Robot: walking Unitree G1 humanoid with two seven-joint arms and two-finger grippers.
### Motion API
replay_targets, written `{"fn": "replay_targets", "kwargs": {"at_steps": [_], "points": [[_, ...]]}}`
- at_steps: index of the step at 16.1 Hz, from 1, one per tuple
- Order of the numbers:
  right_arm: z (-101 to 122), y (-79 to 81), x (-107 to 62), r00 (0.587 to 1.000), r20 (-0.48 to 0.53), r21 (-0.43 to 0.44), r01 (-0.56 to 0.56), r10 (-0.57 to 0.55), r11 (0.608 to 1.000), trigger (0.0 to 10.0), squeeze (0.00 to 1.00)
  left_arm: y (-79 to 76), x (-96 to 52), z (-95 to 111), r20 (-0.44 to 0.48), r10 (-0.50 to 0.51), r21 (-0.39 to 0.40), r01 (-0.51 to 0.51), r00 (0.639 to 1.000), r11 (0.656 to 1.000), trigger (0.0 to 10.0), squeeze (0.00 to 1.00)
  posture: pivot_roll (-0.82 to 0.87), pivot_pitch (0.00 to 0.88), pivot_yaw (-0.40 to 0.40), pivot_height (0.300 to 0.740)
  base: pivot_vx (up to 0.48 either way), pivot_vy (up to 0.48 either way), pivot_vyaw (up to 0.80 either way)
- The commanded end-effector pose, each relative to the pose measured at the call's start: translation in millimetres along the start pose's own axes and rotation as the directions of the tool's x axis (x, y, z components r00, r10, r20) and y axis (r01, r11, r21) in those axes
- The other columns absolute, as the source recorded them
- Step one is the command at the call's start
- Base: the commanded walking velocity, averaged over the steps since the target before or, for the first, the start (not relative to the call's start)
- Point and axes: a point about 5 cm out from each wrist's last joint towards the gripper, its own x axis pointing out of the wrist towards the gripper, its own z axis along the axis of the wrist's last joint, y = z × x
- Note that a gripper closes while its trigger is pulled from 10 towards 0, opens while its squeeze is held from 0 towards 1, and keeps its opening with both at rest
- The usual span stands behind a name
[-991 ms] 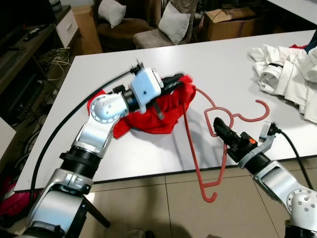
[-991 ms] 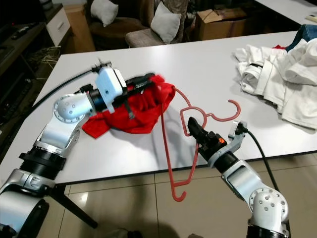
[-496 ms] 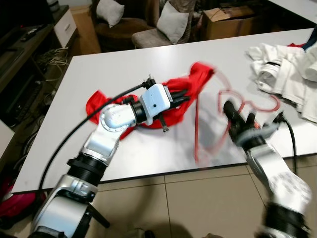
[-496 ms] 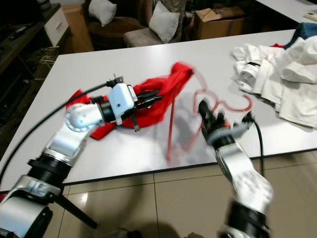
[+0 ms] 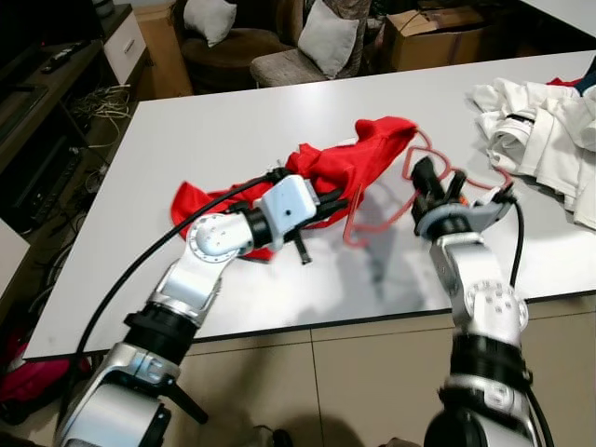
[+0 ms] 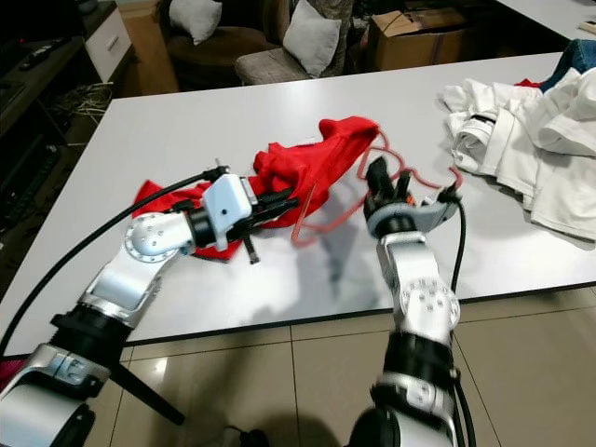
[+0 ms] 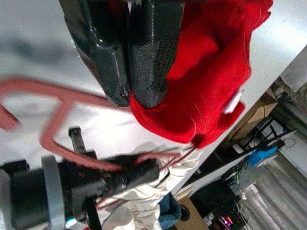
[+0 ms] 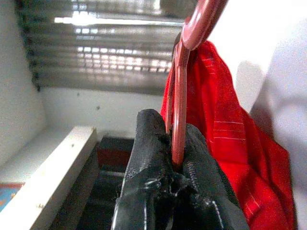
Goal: Hang hanger
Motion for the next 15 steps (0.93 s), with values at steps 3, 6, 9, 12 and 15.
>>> {"fn": "replay_targets", "kwargs": {"at_steps": [3, 6, 9, 12, 15], "points": [[24, 6.5, 9.0, 0.99, 0.143, 0.01, 0.008, -0.01, 1.0, 10.0, 0.0, -4.1, -13.9, -6, -0.028, -0.07, -0.046, 0.069, 0.997, 0.997, 0.0, 0.0, -0.19, 0.0, 0.106, 0.74, 0.0, 0.0, 0.0], [28, 9.3, 14.7, 0.984, 0.179, -0.006, 0.008, -0.007, 1.0, 10.0, 0.0, -3.8, -16.9, -3, 0.002, -0.078, -0.11, 0.078, 0.997, 0.991, 0.0, 0.0, -0.19, 0.0, 0.105, 0.74, 0.0, 0.0, 0.0], [22, 15.5, 24.3, 0.986, 0.165, -0.082, -0.001, 0.014, 0.997, 10.0, 0.0, -4.3, -10.0, 14, 0.109, -0.06, -0.248, 0.086, 0.992, 0.965, 0.0, 0.0, -0.19, 0.0, 0.105, 0.74, 0.0, 0.0, 0.0], [15, 20.8, 30.2, 0.988, 0.155, -0.095, -0.012, 0.027, 0.995, 10.0, 0.0, -15.7, -8.1, 20, 0.146, -0.145, -0.29, 0.183, 0.979, 0.939, 0.0, 0.0, -0.19, 0.0, 0.105, 0.74, 0.0, 0.0, 0.0], [10, 26.2, 37.3, 0.987, 0.155, -0.063, -0.03, 0.039, 0.998, 10.0, 0.0, -32.2, -4.8, 30, 0.193, -0.253, -0.327, 0.305, 0.948, 0.894, 0.0, 0.0, -0.19, 0.0, 0.105, 0.74, 0.0, 0.0, 0.0]]}}
